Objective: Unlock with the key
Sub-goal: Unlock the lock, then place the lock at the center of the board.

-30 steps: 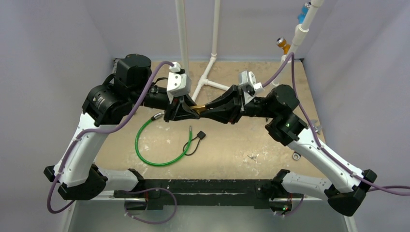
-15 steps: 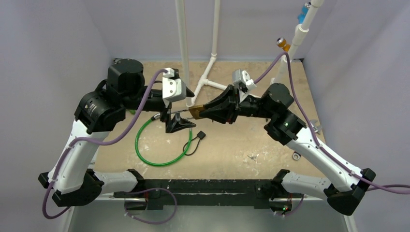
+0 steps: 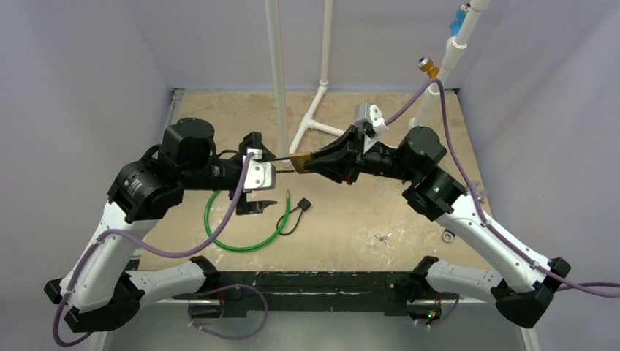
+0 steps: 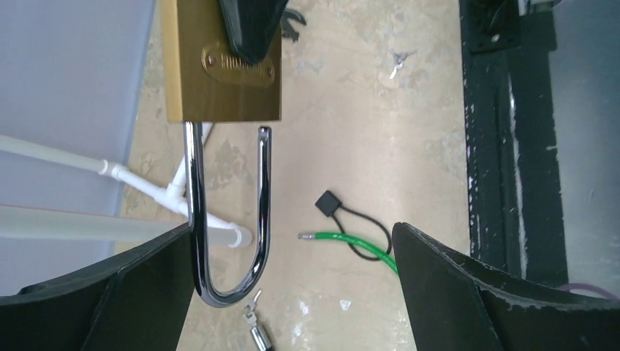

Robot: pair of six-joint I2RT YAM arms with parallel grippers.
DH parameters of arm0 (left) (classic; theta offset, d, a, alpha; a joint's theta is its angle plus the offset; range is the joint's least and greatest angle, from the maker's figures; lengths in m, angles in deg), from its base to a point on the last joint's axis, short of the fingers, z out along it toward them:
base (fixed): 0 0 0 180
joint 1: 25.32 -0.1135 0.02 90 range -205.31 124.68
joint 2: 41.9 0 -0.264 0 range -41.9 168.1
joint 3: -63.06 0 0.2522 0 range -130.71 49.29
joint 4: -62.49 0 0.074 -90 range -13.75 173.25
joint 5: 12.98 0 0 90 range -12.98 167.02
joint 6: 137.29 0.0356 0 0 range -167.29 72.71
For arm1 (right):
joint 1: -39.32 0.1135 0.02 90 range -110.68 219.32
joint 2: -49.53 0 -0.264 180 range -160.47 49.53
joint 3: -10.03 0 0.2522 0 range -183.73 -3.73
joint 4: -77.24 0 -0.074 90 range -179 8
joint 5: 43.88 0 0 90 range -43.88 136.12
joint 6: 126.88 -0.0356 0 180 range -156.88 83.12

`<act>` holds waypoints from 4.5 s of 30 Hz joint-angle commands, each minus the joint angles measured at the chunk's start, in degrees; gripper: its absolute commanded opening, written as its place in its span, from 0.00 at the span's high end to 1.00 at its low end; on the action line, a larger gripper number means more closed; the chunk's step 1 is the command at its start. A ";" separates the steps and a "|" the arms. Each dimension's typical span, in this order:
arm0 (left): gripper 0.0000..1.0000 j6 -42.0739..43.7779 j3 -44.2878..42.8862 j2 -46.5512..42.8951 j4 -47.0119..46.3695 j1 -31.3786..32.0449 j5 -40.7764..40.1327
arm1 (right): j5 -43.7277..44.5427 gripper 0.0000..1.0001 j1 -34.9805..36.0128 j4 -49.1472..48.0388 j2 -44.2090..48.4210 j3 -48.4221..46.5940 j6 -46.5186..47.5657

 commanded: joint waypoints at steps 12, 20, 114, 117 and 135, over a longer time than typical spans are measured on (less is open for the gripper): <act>0.41 8.40 9.19 -4.29 -17.75 0.18 -12.70 | -1.54 1.00 -0.33 -5.95 1.54 -0.79 -4.08; 0.93 13.66 11.16 -2.76 -18.08 0.40 -12.92 | -0.87 1.00 -2.12 -7.31 0.11 1.64 -9.71; 0.64 13.06 -1.38 52.48 2.39 2.22 12.63 | 10.76 1.00 -27.05 -29.91 -29.69 36.23 -34.91; 0.67 13.67 -4.69 56.79 2.70 1.50 11.80 | 10.90 1.00 -27.05 -30.56 -29.69 36.49 -34.63; 0.65 6.23 0.60 58.69 -16.78 -1.82 -0.37 | 8.67 1.00 -27.04 -39.36 -27.95 42.03 -34.57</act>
